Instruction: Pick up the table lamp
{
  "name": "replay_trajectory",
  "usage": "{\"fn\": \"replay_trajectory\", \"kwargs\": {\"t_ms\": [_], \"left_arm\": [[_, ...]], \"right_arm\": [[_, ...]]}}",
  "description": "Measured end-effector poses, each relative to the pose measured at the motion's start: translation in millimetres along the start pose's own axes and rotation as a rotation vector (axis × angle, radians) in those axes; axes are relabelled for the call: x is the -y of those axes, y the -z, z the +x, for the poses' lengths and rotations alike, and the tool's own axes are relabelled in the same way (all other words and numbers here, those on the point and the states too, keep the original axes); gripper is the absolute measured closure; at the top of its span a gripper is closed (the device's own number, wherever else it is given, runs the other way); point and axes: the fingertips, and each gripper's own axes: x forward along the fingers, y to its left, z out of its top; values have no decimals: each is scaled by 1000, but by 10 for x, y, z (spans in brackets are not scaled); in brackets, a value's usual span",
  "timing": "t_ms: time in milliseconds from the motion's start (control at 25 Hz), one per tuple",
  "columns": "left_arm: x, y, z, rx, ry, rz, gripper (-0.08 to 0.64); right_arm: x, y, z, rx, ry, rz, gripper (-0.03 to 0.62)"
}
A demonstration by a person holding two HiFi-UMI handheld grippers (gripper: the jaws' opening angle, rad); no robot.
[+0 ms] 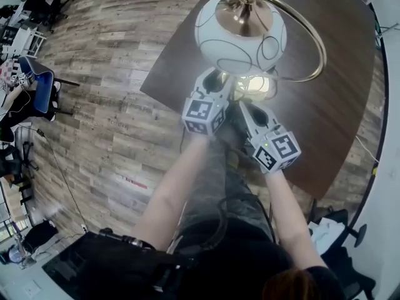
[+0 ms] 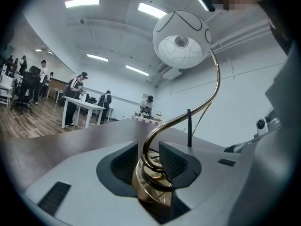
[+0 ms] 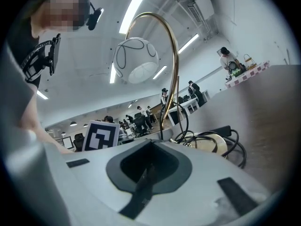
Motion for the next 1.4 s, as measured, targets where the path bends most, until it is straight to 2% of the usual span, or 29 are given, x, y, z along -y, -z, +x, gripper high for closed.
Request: {"fn": "replay_trajectory", "kwargs": {"t_ms": [200,520,960,1040,1200,1280,1400], "left_arm": [[-21,-52,67,16,-14,-3,425],[7,-82,142,32,-14,5,463],[18,-147,148,46,-15,34,500],[14,-147,152,45,-18,42,503],[12,-129,151,34,-25,55,506],[3,-131,156,33,-29,57,508],[-28,-97,151,22,-44,56,508]], "right_arm": [[28,15,-35,2,10,9,592],[92,-8,-117,16,29,7,592],[172,-227,-231,41,59,-74,591],[191,-259,-268,46,67,-78,570],[225,-431,-388,65,83,-96,566],[246,-575,-465,75,85,-120,534],[278,-825,-583,104,91,-156,522]]}}
